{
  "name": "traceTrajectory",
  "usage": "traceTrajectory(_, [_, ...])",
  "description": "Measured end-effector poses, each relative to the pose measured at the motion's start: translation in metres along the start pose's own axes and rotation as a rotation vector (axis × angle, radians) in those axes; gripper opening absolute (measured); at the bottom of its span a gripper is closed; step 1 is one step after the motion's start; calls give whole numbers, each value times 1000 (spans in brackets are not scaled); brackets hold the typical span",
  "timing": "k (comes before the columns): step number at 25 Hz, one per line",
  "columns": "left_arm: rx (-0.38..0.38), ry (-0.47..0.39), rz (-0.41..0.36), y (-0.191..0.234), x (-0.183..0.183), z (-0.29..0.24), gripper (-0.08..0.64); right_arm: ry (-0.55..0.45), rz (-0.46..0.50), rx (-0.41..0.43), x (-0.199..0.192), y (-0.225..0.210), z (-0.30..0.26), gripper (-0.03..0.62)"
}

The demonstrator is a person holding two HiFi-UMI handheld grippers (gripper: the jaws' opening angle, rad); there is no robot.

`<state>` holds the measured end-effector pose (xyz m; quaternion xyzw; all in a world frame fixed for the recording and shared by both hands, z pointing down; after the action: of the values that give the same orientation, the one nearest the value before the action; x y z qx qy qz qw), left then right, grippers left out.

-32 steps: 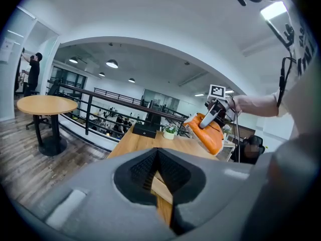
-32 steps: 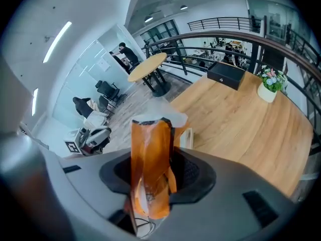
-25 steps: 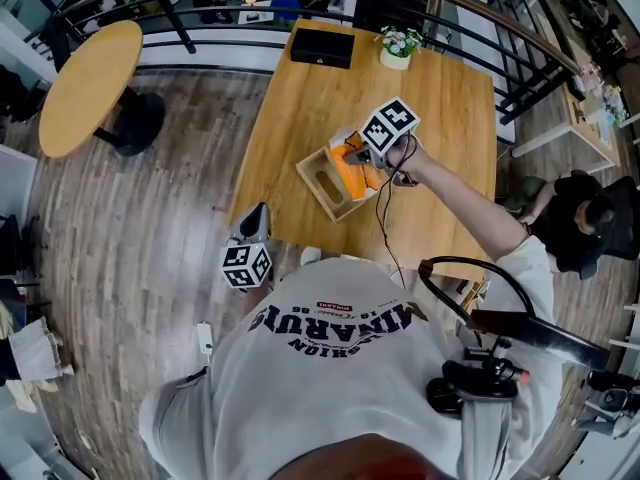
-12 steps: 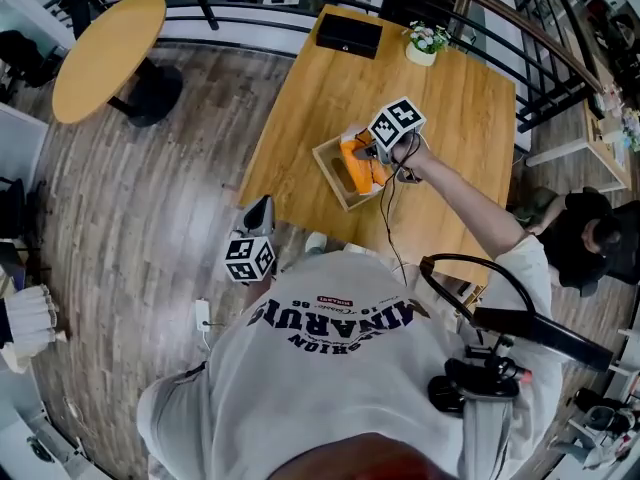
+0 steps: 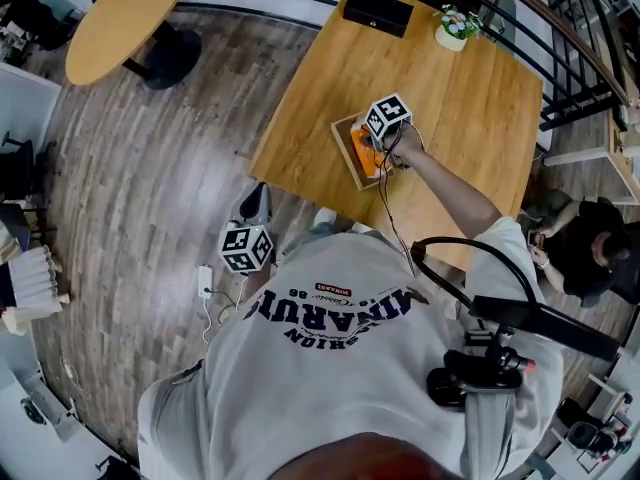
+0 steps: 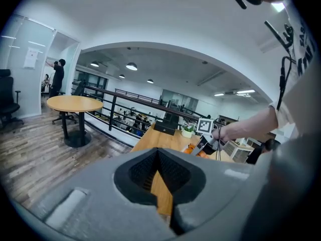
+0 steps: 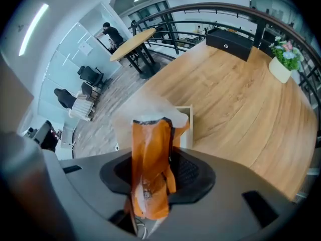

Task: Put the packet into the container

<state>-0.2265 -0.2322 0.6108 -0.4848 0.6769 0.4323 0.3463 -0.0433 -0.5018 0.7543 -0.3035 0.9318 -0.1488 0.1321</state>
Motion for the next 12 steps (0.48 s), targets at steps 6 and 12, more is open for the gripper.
traceTrajectory(6, [61,-8,15,11,-4,13,-8,75,25,-82,5,-5,-61,150])
traceTrajectory(12, [101,-18,38,11,-14,28,-8,97,13,-166,0,-11,-104,137])
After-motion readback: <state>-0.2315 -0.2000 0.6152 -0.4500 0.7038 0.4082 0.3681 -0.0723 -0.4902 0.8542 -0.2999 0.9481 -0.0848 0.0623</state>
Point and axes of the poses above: the fingertips, and each gripper's own axes: z backward along the fingers, y to its left, x out of its top, the point moved 3 cm from there along z, backward along the fingers
